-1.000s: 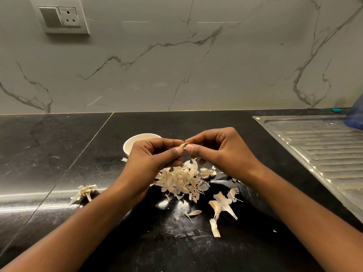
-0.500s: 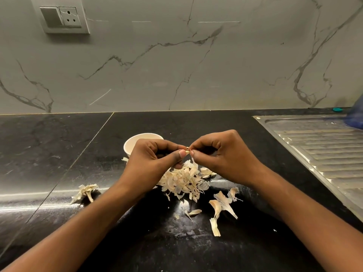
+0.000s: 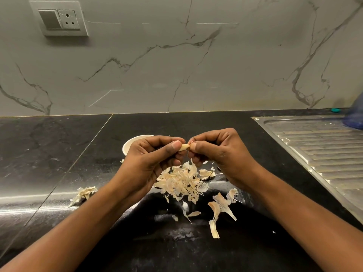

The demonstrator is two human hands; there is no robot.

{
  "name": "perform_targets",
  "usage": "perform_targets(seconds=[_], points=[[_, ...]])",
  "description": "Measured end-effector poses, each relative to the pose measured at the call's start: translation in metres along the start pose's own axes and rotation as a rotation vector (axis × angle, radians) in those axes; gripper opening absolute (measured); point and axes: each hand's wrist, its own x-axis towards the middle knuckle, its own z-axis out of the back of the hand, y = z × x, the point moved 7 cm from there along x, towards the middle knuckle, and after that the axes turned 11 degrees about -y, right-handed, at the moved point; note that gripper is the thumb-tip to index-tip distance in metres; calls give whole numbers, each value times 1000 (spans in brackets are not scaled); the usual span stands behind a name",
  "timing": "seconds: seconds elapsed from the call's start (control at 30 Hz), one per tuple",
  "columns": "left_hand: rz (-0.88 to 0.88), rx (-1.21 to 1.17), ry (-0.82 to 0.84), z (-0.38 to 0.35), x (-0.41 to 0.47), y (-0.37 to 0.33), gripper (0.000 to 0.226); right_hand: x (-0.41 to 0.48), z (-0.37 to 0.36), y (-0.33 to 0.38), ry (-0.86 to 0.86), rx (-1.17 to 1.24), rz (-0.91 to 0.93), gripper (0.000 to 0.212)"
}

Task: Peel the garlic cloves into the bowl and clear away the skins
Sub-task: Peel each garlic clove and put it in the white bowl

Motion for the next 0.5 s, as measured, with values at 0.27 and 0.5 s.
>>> perform_targets(seconds=[0.27, 0.5], points=[[45, -47, -64, 5, 2, -2, 22, 1, 2, -2, -21, -103, -25, 9], [36, -18, -80, 5, 2, -3, 22, -1, -1, -3, 10, -150, -15, 9]])
